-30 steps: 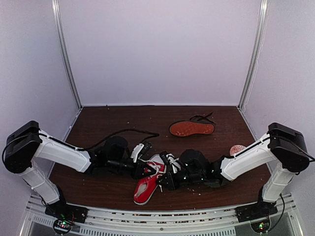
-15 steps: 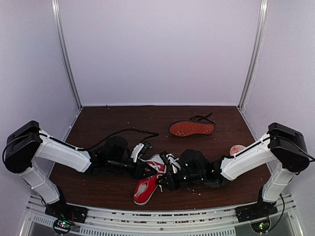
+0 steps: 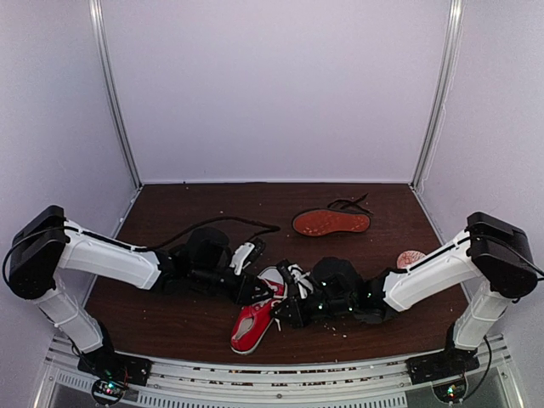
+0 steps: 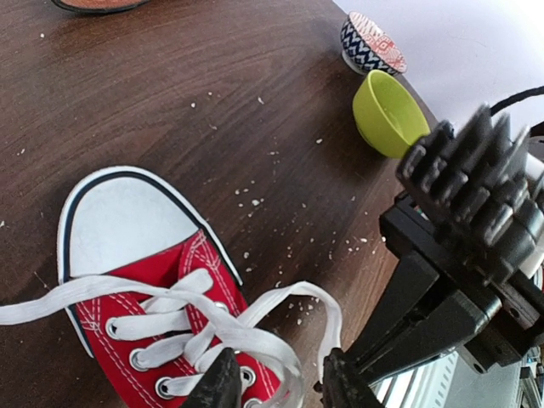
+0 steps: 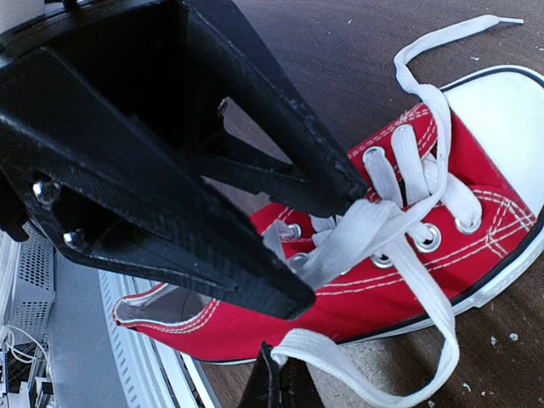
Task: Tie the shoes
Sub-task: Pick up the crossed shoelace from the shoe, then place the shoelace in the shoe, then cross the shoelace with the shoelace.
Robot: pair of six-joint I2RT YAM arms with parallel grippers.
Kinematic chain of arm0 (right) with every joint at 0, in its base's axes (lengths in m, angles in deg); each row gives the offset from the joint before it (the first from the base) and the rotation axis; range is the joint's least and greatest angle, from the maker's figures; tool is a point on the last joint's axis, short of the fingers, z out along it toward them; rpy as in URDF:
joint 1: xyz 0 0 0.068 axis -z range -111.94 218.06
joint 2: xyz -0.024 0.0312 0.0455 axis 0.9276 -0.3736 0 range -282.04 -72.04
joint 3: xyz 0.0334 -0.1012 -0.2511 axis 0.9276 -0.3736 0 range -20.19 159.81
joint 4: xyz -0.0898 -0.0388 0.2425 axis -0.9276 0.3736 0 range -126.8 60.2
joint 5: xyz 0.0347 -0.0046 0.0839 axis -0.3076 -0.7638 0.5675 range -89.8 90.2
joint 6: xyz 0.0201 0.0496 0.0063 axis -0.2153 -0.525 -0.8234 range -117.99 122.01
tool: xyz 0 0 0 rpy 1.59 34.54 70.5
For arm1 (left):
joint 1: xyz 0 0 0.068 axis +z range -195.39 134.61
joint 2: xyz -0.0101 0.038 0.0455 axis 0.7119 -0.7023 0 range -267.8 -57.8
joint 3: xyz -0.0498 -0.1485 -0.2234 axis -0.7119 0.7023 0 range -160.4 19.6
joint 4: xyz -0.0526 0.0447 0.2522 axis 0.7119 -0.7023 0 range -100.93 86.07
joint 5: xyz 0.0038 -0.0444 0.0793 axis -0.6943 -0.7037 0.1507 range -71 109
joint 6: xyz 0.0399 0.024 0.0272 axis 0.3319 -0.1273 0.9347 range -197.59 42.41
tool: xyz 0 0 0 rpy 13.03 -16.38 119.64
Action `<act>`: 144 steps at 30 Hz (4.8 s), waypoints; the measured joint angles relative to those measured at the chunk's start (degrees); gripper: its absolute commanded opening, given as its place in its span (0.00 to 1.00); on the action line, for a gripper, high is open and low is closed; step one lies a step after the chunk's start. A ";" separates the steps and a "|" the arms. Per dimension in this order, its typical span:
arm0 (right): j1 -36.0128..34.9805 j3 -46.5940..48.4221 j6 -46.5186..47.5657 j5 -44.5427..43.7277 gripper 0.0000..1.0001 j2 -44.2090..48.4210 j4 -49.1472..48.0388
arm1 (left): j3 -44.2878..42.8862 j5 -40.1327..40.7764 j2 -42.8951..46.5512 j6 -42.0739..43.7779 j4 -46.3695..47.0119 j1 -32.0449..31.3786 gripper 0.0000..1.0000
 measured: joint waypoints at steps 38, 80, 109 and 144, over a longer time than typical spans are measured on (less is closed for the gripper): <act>-3.80 14.25 5.84 -2.93 0.03 -1.49 11.96 | 8.94 11.50 13.46 -4.63 -4.35 -0.31 0.00; -3.67 8.59 -4.90 -5.40 0.00 -3.32 12.85 | 9.40 10.36 12.63 -6.05 -3.56 -0.31 0.00; -3.65 22.95 5.40 -16.15 0.00 -8.00 23.87 | 10.01 12.52 16.20 -7.50 -3.43 -0.31 0.00; 1.14 21.99 1.88 -6.23 0.00 -12.28 7.21 | 14.56 16.79 22.36 -8.07 -1.44 0.26 0.44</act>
